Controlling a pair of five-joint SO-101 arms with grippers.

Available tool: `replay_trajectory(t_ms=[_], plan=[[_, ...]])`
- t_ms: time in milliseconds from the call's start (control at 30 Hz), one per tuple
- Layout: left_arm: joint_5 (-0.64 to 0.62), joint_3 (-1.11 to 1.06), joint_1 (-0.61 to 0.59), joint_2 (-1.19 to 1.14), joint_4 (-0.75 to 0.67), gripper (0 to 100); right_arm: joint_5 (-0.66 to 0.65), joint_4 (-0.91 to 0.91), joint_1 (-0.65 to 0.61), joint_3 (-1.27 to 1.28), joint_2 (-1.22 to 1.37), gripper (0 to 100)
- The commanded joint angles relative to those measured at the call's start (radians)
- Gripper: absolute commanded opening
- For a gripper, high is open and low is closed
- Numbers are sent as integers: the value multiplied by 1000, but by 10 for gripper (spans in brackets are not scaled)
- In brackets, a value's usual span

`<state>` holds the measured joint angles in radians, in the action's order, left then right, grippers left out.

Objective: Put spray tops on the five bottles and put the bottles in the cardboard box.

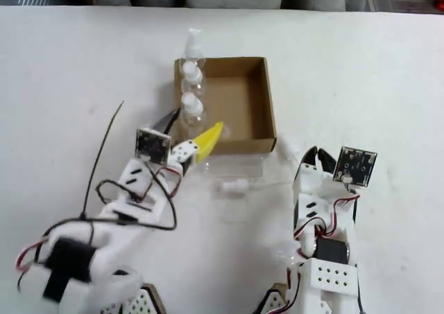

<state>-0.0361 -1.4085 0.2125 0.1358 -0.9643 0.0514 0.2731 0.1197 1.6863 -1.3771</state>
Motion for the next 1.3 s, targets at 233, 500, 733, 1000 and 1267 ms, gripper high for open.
replay_trajectory(t_ms=[233, 500, 733, 1000, 1267], plan=[[-5, -180, -7, 518, 368, 305, 6, -16, 12, 9, -2, 15], [78, -178, -8, 911, 819, 47, 5, -1, 12, 9, -2, 15], [84, -176, -30, 1262, 1330, 26, -114, 4, 68, 9, -12, 15], [80, -158, -245, 1544, 1617, 22, -164, 4, 127, 2, -12, 15], [184, -273, -458, 1564, 1694, 22, -350, 441, 21, -299, -10, 15]])
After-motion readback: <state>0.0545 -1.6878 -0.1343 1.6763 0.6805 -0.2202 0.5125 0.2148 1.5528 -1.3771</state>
